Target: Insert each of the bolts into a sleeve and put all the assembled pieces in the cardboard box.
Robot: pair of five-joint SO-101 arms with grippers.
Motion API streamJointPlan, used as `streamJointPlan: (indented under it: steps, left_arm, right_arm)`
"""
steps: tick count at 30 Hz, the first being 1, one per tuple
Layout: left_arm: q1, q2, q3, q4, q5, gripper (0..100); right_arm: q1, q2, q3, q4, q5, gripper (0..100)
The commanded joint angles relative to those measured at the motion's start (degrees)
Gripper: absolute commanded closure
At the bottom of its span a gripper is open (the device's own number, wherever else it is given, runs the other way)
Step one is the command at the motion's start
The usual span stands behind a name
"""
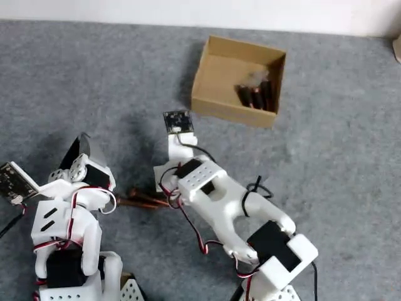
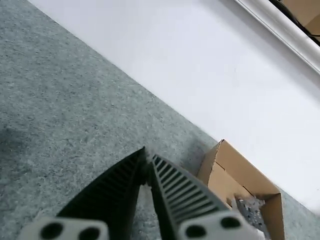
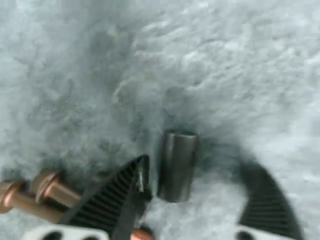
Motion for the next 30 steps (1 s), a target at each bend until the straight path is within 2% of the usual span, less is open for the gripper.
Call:
streamJointPlan:
  steps: [1,12,14,17,23,27,30]
  left_arm:
    - [-0.40,0.66,-2.15,-0.09,-0.26,99]
    - [-0.40,0.66,-2.07,0.00,-0.26,99]
    - [-0.40,0.66,-2.07,0.00,-0.26,99]
    - [-0.40,0.40,-0.92,-0.09,-0.26,99]
    - [-0.40,0.57,-0.57,-0.18,-0.26,99]
    - [-0.22,0.75,-0.22,-0.62,0.09,99]
    - [1.54,3.21,1.80,-3.69,1.41,99]
  right_arm:
    - [-0.13,0.31,-1.36,-1.36,0.97,94.0]
    - [0.31,0.22,-1.01,-1.36,1.05,96.6]
    - [0.31,-0.04,-1.01,-1.10,1.23,99.7]
    - [-0.04,-2.24,-0.92,-1.01,4.57,99.4]
    - [-0.22,-19.21,4.00,3.65,8.18,99.4]
    - [1.45,-32.84,9.89,5.58,14.86,99.4]
    - [5.67,-41.71,12.26,9.10,19.69,99.4]
